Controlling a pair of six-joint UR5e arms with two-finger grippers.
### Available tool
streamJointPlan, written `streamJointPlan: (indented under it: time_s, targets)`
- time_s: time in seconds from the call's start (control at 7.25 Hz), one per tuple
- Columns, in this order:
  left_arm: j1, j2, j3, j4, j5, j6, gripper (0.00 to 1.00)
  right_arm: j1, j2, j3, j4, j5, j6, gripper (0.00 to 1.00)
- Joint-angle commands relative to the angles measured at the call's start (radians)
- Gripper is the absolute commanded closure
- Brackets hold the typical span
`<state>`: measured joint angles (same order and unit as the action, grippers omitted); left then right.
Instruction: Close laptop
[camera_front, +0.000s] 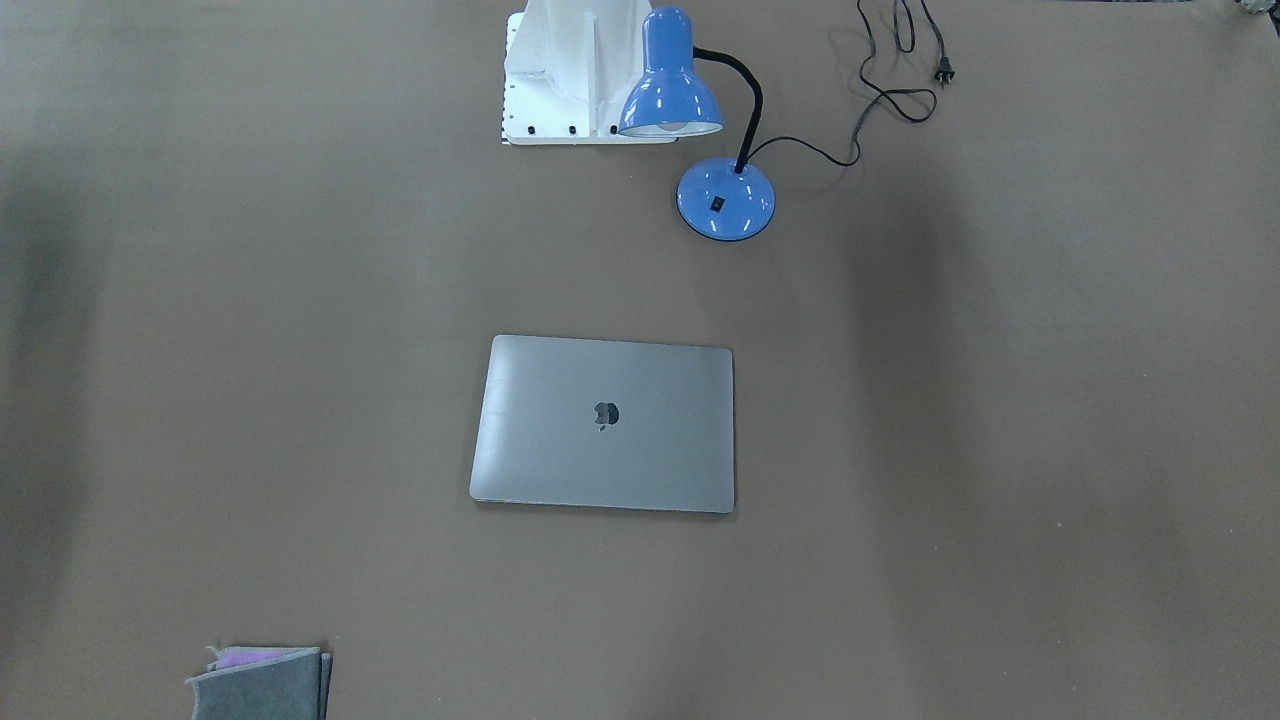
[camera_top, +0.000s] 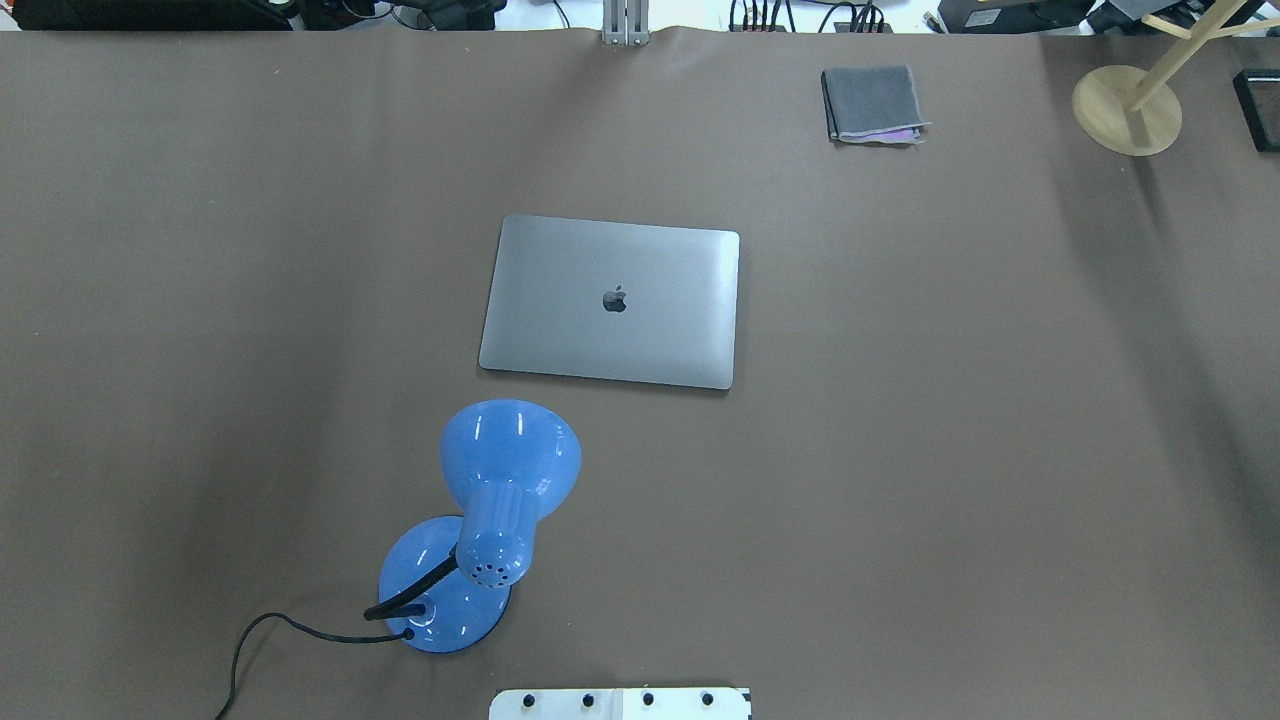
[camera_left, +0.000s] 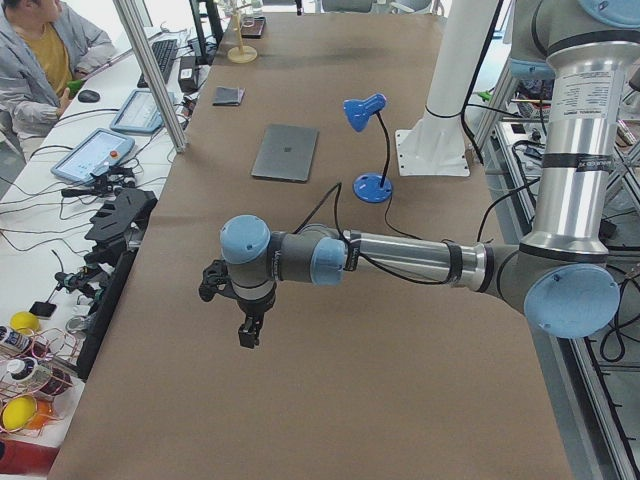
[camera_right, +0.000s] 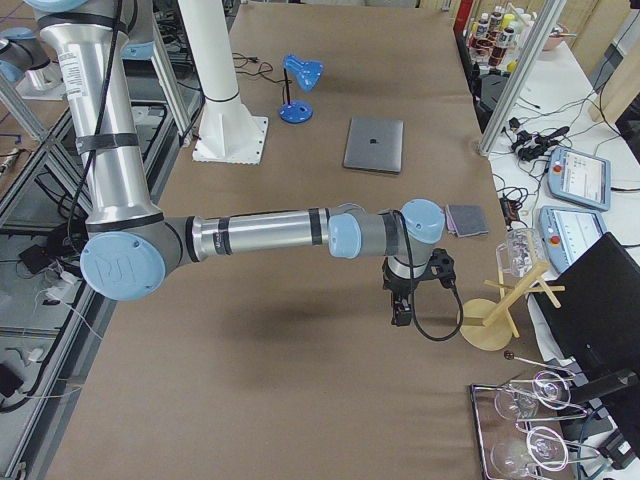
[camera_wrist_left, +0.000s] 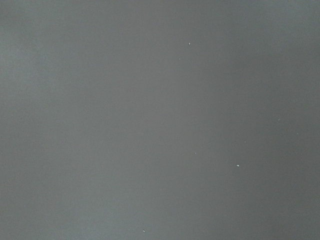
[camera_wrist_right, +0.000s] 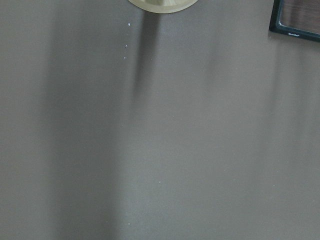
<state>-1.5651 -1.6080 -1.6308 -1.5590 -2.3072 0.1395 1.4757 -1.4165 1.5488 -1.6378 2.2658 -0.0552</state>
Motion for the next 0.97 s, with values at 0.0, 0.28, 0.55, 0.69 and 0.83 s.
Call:
streamJointPlan:
  time_s: [0.0,0.28,0.55,0.69,0.83]
  targets:
    - [0.0,0.007,0.005,-0.012,-0.001,-0.001,0.02,0.0,-0.002,0.004,0.003,-0.002,0.0,0.0]
    - [0.0,0.034,0.0,-0.012,0.0,0.0,0.02,0.0,-0.002,0.008,0.003,0.0,0.0,0.0]
    - [0.0,0.034,0.0,-0.01,-0.004,0.0,0.02,0.0,-0.015,0.017,0.003,0.0,-0.001,0.0]
    - [0.0,0.034,-0.004,-0.01,-0.006,0.0,0.02,0.0,-0.016,0.017,0.003,0.0,-0.003,0.0]
    - [0.0,0.034,-0.012,-0.01,-0.006,0.0,0.02,0.0,-0.018,0.016,0.003,-0.002,-0.003,0.0]
